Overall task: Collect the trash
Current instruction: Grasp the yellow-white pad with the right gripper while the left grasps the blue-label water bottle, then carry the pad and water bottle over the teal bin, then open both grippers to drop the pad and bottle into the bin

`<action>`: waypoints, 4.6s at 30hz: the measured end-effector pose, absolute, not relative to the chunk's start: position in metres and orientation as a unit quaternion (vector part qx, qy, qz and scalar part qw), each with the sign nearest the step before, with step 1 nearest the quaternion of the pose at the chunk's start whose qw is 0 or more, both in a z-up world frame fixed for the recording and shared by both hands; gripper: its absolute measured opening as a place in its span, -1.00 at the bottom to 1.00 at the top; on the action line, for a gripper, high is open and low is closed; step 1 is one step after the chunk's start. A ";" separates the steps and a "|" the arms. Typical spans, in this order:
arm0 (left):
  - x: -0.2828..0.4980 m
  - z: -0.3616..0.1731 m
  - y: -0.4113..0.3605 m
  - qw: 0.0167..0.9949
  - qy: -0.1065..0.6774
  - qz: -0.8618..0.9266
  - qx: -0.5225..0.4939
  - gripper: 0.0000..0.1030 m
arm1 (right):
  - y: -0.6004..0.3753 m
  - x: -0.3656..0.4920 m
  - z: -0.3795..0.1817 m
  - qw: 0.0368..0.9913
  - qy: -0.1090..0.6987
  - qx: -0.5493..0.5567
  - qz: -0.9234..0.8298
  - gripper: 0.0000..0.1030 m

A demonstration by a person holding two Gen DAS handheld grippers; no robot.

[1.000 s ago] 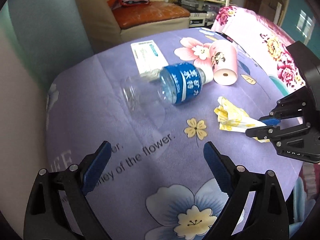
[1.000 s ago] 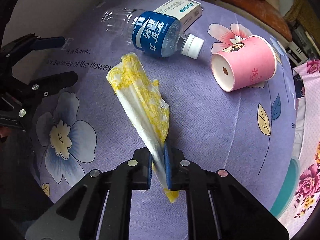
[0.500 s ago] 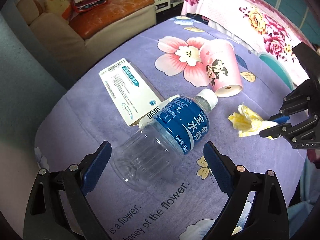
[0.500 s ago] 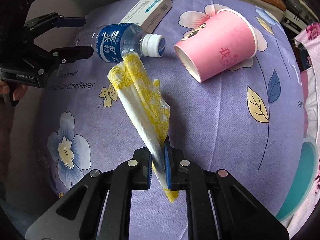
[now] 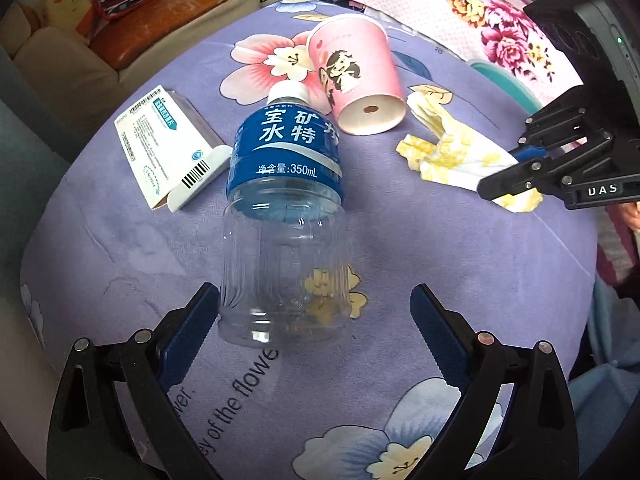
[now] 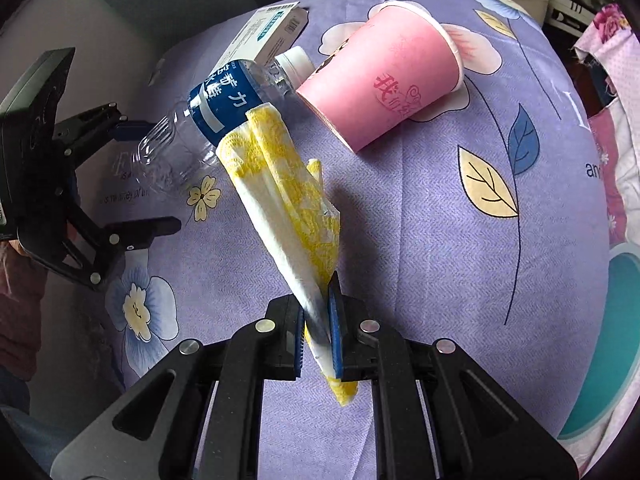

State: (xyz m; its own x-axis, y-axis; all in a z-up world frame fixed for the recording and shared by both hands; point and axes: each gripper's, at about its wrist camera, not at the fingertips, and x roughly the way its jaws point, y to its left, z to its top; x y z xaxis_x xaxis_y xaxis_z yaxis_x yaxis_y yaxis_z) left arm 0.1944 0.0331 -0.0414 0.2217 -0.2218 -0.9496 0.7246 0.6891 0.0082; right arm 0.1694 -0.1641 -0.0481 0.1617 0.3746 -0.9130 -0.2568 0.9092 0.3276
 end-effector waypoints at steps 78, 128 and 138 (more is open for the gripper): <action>0.145 -0.043 -0.035 0.814 0.570 -0.096 0.061 0.60 | -0.240 0.105 -0.032 0.805 0.542 0.166 0.175 -0.75; 0.105 -0.019 -0.309 0.795 0.534 -0.258 0.126 0.27 | -0.495 0.015 -0.048 0.837 0.451 0.308 -0.030 -0.75; 0.113 -0.032 -0.338 0.791 0.535 -0.264 0.137 0.29 | -0.511 0.013 -0.060 0.830 0.460 0.313 -0.042 -0.75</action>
